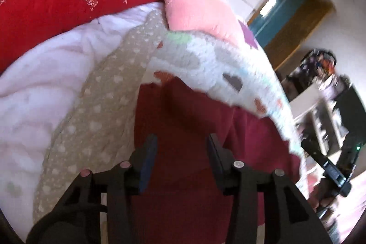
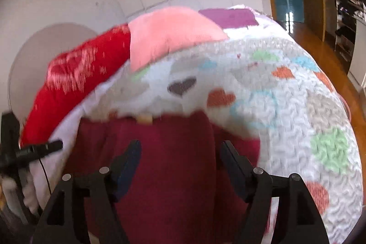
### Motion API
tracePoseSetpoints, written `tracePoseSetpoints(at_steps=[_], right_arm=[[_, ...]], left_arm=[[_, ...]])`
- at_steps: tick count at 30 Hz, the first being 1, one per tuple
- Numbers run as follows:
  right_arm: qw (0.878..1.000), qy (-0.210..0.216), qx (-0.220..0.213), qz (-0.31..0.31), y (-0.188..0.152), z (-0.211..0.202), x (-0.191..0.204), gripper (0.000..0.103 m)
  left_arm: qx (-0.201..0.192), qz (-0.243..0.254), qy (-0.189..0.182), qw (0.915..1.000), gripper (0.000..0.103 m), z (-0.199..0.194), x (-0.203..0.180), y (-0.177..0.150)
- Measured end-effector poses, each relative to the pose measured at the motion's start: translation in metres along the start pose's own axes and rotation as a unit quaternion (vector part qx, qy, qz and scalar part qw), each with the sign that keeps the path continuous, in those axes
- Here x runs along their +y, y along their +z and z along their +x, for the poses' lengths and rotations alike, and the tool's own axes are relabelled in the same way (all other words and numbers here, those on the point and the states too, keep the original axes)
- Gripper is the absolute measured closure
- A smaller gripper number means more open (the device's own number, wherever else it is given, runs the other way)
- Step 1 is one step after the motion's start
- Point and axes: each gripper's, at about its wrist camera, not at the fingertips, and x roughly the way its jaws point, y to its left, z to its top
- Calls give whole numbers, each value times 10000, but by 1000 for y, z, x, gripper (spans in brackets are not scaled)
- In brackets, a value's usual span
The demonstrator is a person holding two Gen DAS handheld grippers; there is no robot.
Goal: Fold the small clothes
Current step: 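Lay the lifted hem over the sweater with both grippers and release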
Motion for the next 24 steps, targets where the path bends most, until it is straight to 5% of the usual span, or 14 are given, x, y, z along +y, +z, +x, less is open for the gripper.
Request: tracePoseSetpoints(at_steps=[4, 6, 9, 10, 11, 12, 14, 17, 21, 24], right_arm=[[9979, -360, 283, -458, -22, 11, 6, 26], [9968, -483, 396, -493, -24, 25, 4, 17], [9976, -429, 520, -125, -19, 45, -7, 19], [9979, -226, 589, 121, -17, 51, -12, 27], [9974, -91, 681, 231, -16, 53, -14, 73], [9963, 10, 799, 330, -15, 55, -16, 93], [9967, 106, 596, 549, -14, 42, -25, 94], [9966, -366, 311, 675, -16, 20, -45, 94], [9921, -727, 631, 807, -32, 31, -60, 93], [9936, -654, 381, 842, -31, 17, -50, 70]], left_arm=[[162, 493, 314, 9982, 52, 17, -17, -7], [221, 670, 517, 9962, 47, 34, -24, -1], [353, 344, 753, 9959, 47, 55, -8, 2], [407, 132, 737, 9964, 47, 60, 0, 2], [409, -18, 676, 9969, 47, 63, 6, 0], [342, -71, 622, 9975, 47, 62, 10, -2], [308, 104, 675, 9972, 47, 59, 6, -6], [304, 395, 769, 9958, 46, 56, -4, -7], [354, 472, 851, 9946, 44, 64, -5, -9], [195, 426, 814, 9956, 44, 52, -7, -11]])
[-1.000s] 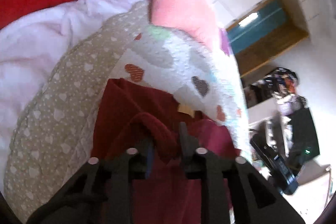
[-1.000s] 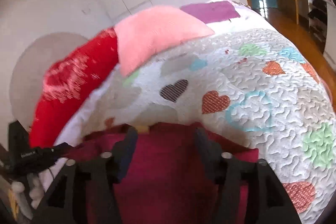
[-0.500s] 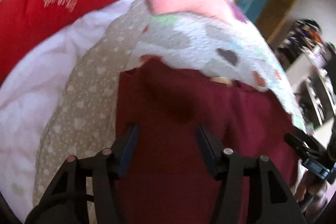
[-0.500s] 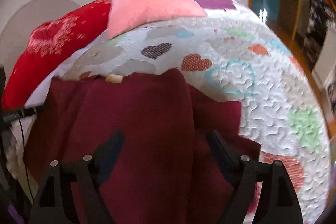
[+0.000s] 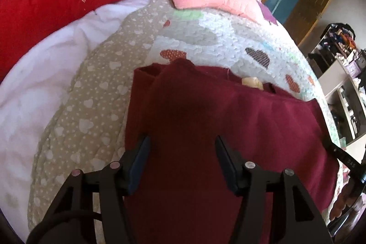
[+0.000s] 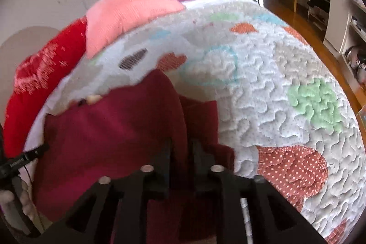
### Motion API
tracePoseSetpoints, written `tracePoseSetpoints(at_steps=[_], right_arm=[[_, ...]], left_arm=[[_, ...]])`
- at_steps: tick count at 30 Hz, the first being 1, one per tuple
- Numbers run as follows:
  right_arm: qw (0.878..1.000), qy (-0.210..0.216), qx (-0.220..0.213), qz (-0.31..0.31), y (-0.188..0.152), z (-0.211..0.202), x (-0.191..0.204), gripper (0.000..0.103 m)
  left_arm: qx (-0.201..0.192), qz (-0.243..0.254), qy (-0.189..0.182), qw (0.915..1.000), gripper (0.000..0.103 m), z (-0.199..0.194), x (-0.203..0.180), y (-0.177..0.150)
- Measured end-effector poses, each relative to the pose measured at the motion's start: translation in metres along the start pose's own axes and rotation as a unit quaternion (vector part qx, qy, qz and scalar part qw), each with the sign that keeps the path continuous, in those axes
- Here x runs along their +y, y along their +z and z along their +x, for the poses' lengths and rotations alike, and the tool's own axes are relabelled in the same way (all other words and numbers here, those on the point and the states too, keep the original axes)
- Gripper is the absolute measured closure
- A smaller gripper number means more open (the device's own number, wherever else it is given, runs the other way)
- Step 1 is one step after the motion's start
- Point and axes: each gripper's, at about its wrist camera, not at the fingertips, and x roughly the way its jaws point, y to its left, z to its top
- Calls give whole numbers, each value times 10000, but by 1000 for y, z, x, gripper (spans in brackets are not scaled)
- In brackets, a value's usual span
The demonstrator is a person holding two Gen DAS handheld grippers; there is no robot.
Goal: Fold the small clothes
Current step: 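Lay the lifted hem over the sweater with both grippers and release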
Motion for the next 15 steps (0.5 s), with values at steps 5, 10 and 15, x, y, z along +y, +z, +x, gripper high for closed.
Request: tracePoseSetpoints(at_steps=[5, 10, 15], right_arm=[[9979, 326, -516, -221, -10, -43, 24, 49], [9939, 717, -433, -716, -49, -59, 46, 48], [9888, 1321, 487, -497, -83, -21, 33, 55]], left_arm=[[-1056, 67, 92, 9943, 44, -70, 0, -21], [-2208, 269, 572, 9733, 2, -135, -6, -64], [-1982, -246, 336, 9793, 0, -148, 8, -82]])
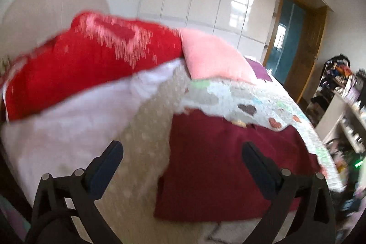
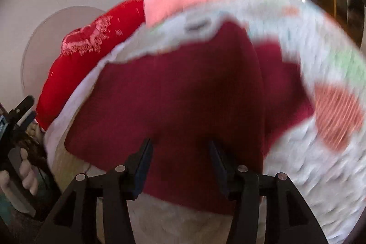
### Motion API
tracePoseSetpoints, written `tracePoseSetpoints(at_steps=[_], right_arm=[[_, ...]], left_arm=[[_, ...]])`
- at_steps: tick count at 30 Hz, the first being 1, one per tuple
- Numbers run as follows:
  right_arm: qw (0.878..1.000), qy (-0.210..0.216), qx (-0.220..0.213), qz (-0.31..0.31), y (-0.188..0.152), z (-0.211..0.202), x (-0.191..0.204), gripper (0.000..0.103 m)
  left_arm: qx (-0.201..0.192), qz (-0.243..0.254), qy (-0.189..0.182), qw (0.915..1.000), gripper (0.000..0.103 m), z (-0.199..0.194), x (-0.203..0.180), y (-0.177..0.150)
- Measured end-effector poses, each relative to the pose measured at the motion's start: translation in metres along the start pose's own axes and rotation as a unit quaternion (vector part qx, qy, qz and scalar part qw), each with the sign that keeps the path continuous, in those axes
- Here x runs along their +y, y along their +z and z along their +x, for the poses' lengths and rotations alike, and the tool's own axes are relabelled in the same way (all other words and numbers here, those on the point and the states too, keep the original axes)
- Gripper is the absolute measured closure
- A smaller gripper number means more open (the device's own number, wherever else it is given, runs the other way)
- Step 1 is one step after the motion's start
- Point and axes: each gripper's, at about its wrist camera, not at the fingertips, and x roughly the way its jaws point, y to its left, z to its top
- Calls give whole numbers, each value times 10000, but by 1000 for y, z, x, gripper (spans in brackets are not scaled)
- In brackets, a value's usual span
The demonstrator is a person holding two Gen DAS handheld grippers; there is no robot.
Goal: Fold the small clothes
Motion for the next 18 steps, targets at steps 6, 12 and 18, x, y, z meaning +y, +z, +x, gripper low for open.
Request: tracePoseSetpoints(at_steps=[6, 12, 18], right_arm=[[9986, -459, -134, 228, -12, -17, -13, 79], [9973, -652, -204, -264, -7, -31, 32, 36], [9973, -23, 192, -704, 35, 8, 95, 32]], left_arm=[[603, -726, 21, 9955, 0, 7, 42, -25], [933, -1256, -39, 9877, 0, 25, 70, -42], [1070, -1216, -175, 9866, 0, 53, 70, -46]])
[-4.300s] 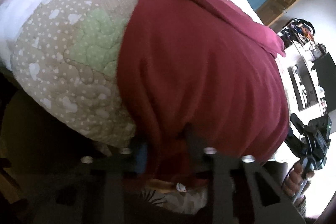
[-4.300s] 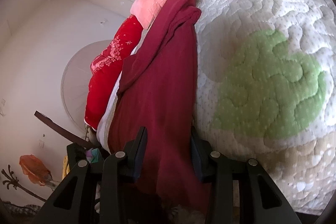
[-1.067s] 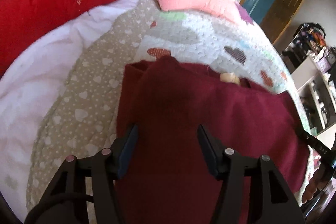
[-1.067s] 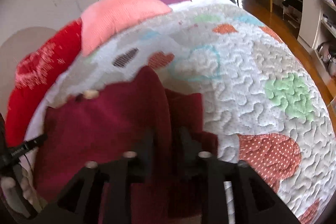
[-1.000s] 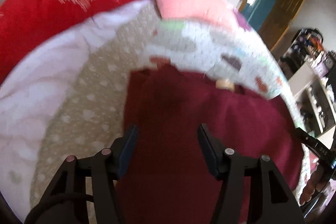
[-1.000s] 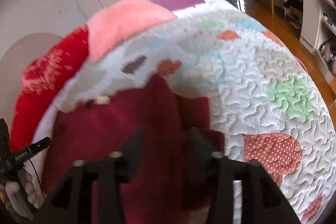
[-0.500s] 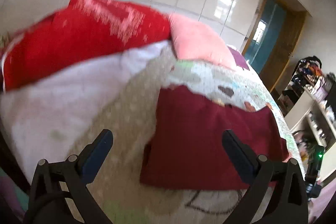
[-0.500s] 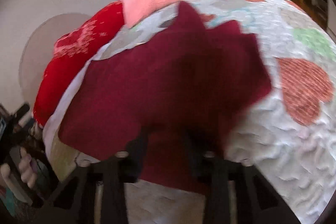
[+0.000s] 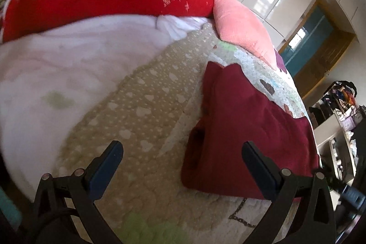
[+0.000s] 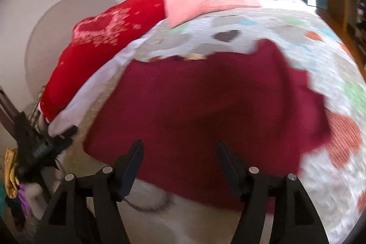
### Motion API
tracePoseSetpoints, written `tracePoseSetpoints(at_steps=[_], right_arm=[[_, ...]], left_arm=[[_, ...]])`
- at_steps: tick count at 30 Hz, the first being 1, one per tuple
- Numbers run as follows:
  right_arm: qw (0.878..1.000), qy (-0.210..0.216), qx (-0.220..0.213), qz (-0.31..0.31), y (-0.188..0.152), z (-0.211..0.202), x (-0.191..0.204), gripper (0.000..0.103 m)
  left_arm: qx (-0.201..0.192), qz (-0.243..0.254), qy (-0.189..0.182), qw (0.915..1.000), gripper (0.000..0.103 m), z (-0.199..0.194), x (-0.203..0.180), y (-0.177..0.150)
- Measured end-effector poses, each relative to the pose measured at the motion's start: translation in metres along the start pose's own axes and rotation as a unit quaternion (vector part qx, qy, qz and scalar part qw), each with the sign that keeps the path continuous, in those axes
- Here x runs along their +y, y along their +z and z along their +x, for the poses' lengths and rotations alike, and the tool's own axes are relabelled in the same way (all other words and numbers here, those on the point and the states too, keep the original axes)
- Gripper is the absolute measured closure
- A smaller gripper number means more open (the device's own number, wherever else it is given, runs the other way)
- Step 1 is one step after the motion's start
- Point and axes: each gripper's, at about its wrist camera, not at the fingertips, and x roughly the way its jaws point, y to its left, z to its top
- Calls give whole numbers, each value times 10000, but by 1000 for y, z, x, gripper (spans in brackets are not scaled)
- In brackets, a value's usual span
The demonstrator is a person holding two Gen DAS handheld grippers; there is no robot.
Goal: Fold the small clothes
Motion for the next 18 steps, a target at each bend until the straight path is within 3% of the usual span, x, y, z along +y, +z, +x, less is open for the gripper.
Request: tracePoseSetpoints(at_steps=[7, 9, 11, 13, 16, 18], right_arm=[[9945, 186, 847, -584, 62, 96, 71, 31], [9906, 124, 1198, -644, 80, 130, 86, 27], [9872, 70, 1466, -630, 94, 158, 97, 27], [9823, 82, 1743, -683, 101, 178, 104, 26], [9749, -244, 1973, -1005, 105, 202, 124, 17], [9652, -617, 2106, -1422, 101, 217, 140, 13]], left_arm=[[52, -348, -484, 9982, 3, 20, 4, -5], [123, -401, -711, 9966, 17, 26, 2, -7], [430, -509, -1141, 9912, 58, 36, 0, -9], [576, -714, -1316, 9870, 61, 45, 2, -11], [577, -785, -1438, 9848, 76, 48, 5, -13], [593, -900, -1535, 9823, 79, 50, 9, -14]])
